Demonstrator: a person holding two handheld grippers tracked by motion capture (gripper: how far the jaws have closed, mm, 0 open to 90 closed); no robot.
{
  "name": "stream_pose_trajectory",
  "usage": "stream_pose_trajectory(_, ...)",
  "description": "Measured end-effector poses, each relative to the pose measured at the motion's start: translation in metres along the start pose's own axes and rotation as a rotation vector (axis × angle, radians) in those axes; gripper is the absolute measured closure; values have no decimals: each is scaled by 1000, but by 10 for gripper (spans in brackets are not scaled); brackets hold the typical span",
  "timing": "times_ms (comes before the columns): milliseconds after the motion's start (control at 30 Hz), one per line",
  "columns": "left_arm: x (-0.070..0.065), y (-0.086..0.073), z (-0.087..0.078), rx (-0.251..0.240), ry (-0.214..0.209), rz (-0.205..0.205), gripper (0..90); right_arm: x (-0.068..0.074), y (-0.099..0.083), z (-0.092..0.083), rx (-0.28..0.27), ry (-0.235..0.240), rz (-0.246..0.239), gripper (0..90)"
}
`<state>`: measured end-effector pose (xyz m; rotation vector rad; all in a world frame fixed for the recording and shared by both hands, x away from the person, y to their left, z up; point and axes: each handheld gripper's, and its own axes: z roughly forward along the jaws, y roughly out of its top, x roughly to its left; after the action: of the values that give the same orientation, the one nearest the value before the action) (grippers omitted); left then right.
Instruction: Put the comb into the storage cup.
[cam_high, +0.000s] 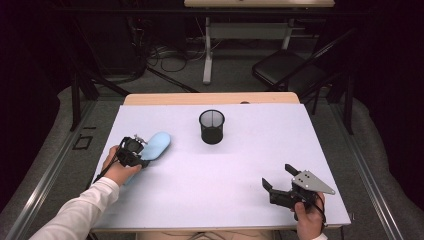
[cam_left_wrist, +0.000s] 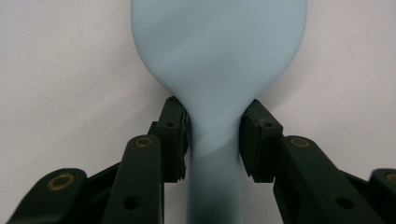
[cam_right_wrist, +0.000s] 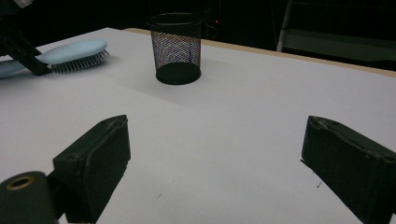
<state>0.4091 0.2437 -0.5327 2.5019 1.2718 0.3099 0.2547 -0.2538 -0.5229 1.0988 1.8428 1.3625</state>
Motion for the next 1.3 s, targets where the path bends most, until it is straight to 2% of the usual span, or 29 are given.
stream_pose_trajectory(267,-2,0,0,3,7,10,670,1,0,0,1,1,1,77)
stream_pose_trajectory(600,-1,0,0,-1,-5,-7,684,0,0,0,3,1,2,78)
stream_pose_trajectory(800,-2,-1,-1,-5,-1,2,692,0,0,0,3,0,2,78)
stream_pose_trajectory(900,0,0,-2,-7,-19,-8,694,0,0,0,3,0,2,78)
stream_pose_trajectory(1300,1,0,-7,-32,-42,-40,696,0,0,0,3,-1,3,78)
